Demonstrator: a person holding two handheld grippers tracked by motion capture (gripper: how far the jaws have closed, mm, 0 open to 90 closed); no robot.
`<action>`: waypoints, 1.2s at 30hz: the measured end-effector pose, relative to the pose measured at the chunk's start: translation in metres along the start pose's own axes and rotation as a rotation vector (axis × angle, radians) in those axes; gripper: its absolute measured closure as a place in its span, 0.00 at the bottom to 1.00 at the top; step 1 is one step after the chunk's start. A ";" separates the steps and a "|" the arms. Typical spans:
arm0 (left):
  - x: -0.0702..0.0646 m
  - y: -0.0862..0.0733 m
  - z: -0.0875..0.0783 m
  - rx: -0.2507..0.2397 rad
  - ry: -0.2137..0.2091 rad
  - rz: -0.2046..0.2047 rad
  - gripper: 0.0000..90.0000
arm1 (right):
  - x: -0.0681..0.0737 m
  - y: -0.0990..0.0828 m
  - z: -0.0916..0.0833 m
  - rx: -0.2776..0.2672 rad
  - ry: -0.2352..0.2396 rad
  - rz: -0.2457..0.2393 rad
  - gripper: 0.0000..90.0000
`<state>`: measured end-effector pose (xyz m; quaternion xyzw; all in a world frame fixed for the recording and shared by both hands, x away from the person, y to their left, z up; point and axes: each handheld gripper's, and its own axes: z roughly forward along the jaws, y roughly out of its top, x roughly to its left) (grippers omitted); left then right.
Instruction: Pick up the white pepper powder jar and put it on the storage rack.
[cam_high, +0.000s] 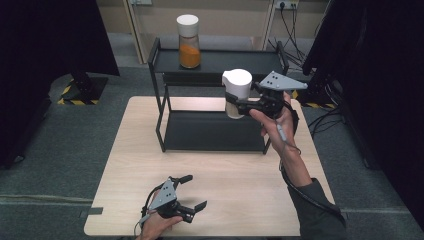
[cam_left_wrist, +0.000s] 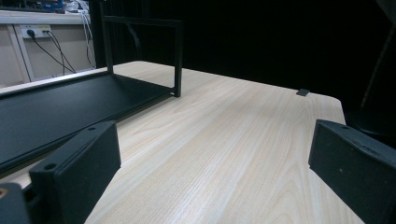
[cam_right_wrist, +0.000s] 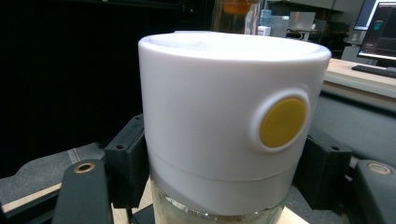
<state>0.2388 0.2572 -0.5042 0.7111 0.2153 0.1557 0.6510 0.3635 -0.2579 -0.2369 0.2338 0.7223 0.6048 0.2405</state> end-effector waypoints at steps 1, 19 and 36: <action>0.000 0.000 0.000 0.001 0.000 0.000 0.02 | -0.001 0.004 0.000 -0.002 -0.001 0.000 0.34; -0.001 0.000 0.001 0.003 0.004 -0.005 0.02 | -0.013 0.046 0.017 -0.018 -0.016 0.026 0.34; -0.001 0.000 0.000 0.006 -0.002 -0.004 0.02 | -0.014 0.078 0.055 -0.009 -0.089 0.023 0.34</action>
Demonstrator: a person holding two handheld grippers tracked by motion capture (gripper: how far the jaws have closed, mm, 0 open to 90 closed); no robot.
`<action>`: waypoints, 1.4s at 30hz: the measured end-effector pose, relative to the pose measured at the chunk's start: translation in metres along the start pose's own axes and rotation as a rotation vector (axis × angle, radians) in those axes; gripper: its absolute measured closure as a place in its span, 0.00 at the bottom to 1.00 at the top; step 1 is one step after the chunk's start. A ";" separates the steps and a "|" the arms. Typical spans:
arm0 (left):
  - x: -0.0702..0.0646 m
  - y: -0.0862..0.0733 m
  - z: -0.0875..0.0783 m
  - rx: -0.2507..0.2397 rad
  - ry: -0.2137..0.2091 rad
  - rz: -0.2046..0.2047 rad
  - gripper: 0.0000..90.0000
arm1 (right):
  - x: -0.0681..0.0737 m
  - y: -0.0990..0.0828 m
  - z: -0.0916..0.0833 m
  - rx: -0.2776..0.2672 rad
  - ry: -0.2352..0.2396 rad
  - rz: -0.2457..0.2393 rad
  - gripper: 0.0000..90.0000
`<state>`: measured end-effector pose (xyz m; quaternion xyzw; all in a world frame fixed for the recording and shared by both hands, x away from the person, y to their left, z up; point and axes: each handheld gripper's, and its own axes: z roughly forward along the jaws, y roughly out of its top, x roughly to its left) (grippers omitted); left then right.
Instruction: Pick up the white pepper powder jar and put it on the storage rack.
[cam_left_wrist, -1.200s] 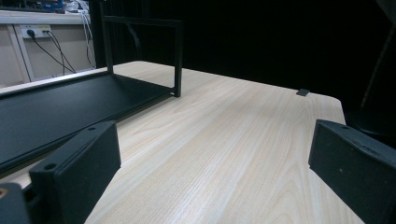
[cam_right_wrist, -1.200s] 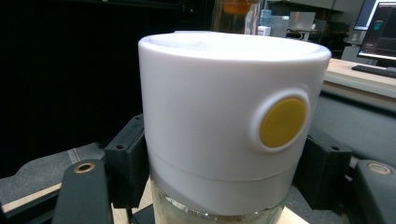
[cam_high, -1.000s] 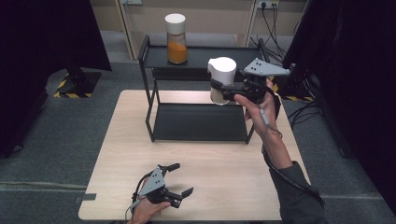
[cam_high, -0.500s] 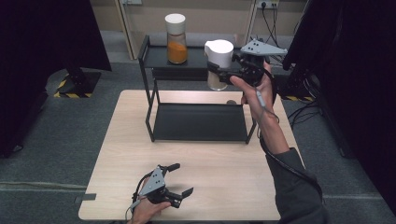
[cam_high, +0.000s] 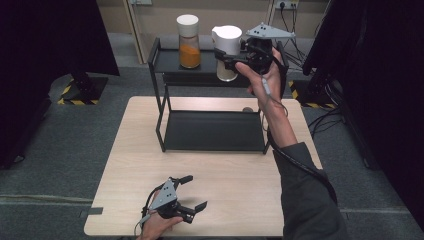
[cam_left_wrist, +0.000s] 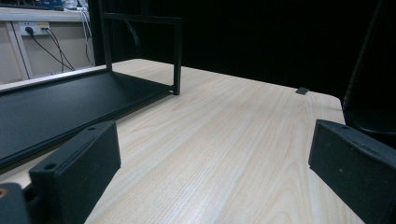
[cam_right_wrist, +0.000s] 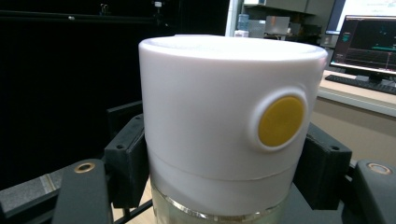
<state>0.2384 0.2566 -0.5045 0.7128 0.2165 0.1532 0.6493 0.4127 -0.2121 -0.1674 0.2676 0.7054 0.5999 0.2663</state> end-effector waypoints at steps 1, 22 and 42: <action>0.000 0.000 0.000 0.000 0.000 0.000 0.02 | 0.000 0.001 0.002 0.000 -0.005 0.004 0.34; -0.001 0.000 0.000 0.004 -0.012 0.007 0.02 | -0.006 0.004 0.039 0.010 -0.124 0.046 0.34; 0.000 0.000 0.000 0.003 -0.013 0.003 0.02 | -0.010 -0.012 0.064 0.005 -0.171 0.064 0.34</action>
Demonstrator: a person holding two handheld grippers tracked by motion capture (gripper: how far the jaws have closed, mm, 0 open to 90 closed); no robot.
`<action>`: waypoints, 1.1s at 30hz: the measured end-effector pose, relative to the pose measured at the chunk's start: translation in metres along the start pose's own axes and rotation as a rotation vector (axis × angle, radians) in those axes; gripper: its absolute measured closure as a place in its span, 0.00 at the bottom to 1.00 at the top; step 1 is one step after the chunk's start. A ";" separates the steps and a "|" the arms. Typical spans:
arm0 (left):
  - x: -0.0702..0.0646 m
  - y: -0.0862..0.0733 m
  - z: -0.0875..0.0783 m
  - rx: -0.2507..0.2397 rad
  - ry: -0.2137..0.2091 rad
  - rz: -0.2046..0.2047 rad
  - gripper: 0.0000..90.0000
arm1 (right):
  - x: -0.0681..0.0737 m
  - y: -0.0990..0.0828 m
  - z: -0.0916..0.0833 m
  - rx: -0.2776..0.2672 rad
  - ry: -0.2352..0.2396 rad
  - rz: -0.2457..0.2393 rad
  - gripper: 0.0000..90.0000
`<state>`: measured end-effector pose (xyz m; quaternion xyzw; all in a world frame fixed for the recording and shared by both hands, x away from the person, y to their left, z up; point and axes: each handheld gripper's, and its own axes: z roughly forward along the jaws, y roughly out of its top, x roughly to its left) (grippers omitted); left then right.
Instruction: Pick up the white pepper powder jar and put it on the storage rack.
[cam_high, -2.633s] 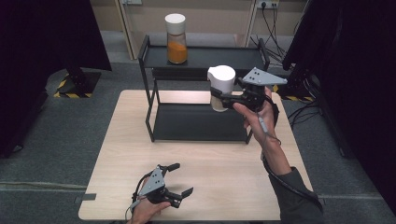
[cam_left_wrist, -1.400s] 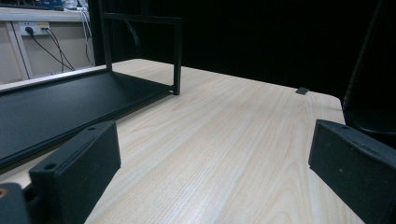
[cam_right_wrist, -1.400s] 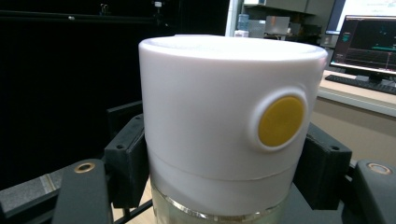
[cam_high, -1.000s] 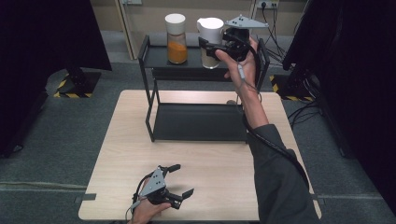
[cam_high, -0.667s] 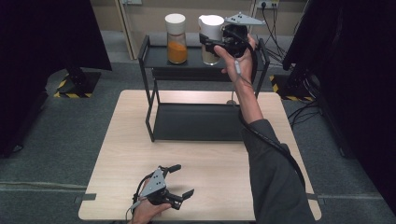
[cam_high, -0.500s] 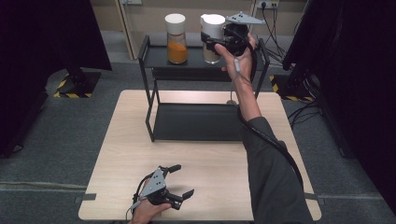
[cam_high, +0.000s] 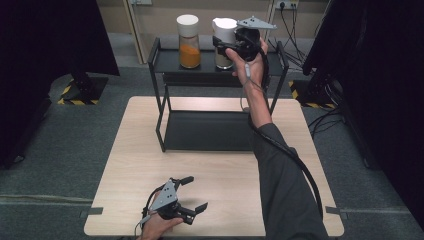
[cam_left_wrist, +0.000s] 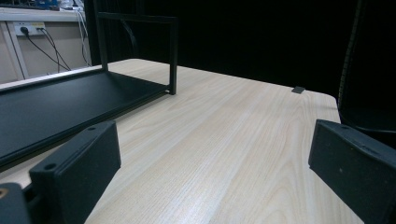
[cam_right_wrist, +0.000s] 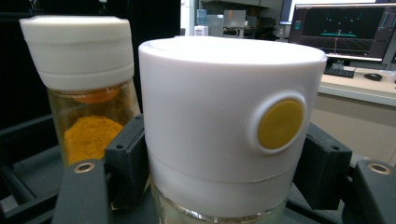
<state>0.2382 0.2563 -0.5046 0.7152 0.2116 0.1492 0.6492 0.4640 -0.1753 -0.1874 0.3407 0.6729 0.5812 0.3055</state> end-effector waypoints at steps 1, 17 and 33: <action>0.000 0.000 0.000 0.000 0.000 0.000 0.02 | 0.000 -0.001 0.000 -0.003 0.000 0.002 0.34; 0.000 0.000 0.001 0.008 -0.002 0.007 0.02 | 0.005 0.002 -0.006 0.031 -0.008 -0.003 0.07; -0.001 0.001 0.001 0.013 0.005 0.000 0.02 | -0.006 -0.010 -0.038 0.009 0.056 0.006 0.02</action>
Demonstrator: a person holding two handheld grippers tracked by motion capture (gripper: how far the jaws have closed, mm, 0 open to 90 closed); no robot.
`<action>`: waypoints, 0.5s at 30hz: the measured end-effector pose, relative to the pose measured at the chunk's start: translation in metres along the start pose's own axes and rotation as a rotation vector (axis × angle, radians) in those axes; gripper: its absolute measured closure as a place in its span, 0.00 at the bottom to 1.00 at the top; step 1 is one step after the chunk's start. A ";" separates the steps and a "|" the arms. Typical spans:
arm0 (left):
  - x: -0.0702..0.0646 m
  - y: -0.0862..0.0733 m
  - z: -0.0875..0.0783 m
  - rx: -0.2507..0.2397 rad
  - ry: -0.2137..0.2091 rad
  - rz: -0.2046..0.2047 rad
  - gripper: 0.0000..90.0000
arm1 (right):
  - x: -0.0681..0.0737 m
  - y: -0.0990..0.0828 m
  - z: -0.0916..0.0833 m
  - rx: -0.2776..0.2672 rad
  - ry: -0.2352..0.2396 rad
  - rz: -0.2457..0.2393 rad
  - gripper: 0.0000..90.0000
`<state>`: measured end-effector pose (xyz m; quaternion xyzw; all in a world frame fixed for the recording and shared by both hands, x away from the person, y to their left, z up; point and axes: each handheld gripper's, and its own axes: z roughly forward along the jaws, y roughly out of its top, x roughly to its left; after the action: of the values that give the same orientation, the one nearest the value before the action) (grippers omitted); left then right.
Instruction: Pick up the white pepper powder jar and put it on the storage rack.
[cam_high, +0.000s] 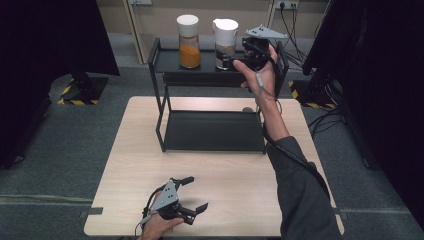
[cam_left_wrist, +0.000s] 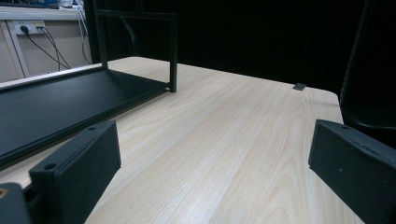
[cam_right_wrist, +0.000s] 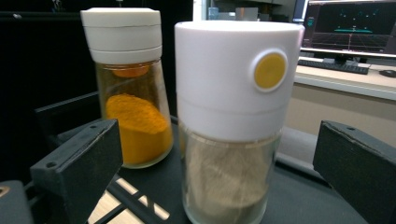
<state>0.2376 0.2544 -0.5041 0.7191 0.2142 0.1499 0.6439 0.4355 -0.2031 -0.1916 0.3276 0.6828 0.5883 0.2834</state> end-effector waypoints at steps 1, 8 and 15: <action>0.000 0.000 0.000 0.000 -0.001 0.001 0.02 | 0.000 -0.002 -0.002 -0.003 0.005 0.002 0.01; 0.000 0.000 0.000 -0.001 0.000 -0.002 0.02 | -0.003 -0.017 -0.014 -0.014 0.060 -0.004 0.01; 0.000 0.000 0.000 -0.001 0.001 -0.001 0.02 | -0.003 -0.030 -0.025 -0.030 0.116 -0.006 0.01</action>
<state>0.2375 0.2541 -0.5042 0.7185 0.2148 0.1500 0.6443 0.4152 -0.2238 -0.2173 0.2864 0.6903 0.6156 0.2500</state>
